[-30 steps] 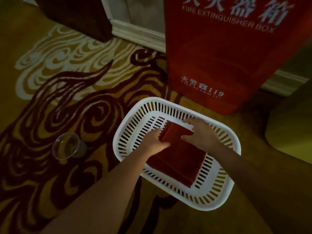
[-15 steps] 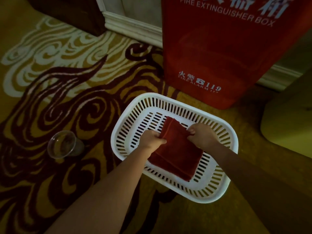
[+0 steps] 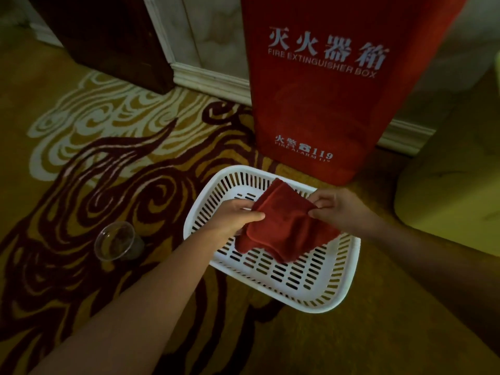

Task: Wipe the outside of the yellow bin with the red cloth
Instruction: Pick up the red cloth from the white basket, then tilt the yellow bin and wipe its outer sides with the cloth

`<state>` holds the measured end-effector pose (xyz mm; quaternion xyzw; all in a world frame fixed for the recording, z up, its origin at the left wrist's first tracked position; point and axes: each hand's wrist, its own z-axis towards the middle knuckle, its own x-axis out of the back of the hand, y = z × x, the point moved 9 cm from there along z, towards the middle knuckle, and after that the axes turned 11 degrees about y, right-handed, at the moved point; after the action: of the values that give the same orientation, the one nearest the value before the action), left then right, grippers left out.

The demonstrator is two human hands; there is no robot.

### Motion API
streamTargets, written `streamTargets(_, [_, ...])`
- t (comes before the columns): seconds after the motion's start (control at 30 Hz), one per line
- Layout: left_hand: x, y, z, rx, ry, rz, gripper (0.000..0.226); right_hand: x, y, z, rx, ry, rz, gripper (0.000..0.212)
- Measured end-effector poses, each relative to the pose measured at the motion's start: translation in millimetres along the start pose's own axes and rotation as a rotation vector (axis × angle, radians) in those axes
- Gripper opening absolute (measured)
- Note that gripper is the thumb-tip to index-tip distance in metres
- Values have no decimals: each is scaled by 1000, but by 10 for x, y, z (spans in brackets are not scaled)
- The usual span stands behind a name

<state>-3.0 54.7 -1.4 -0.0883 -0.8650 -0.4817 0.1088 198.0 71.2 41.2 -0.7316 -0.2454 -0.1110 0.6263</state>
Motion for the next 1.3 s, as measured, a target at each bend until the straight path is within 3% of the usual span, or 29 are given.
streamTargets(0.13, [-106, 556, -205, -114, -81, -21, 17, 500, -339, -332, 17, -71, 107, 10])
streamTargets(0.3, [-653, 1209, -552, -243, -235, 121, 19, 1084, -288, -929, -119, -169, 240, 14])
streamTargets(0.47, [-1390, 1672, -939, -279, -423, 54, 21, 1668, -20, -1444, -218, -72, 517, 13])
streamTargets(0.63, [-2233, 2082, -1358, -334, -566, 68, 24, 2154, 284, -1803, -258, 56, 593, 14])
streamTargets(0.7, [-2536, 2312, -1489, -463, -547, 159, 28, 2338, 400, -1904, -269, 100, 608, 14])
streamTargets(0.77, [-2773, 2654, -1601, -728, -429, 287, 38, 2509, 508, -1990, -277, 133, 641, 14])
streamTargets(0.83, [-3052, 2978, -1731, -1074, -272, 585, 47, 2645, 614, -2064, -276, 155, 689, 14])
streamTargets(0.9, [-3389, 3092, -1744, -1226, -210, 901, 55, 2756, 729, -2125, -277, 186, 735, 16])
streamTargets(0.97, [-3631, 3079, -1637, -1177, -194, 1111, 53, 2844, 833, -2173, -292, 220, 758, 18])
streamTargets(1.03, [-3762, 3041, -1581, -1162, -164, 1180, 34, 2910, 911, -2219, -305, 245, 757, 19])
streamTargets(1.13, [-3839, 2986, -1564, -1172, -162, 1195, 13, 3012, 994, -2265, -310, 273, 761, 16])
streamTargets(1.3, [-3877, 3013, -1548, -1029, -299, 1113, 12, 3136, 1229, -2313, -328, 357, 807, 11])
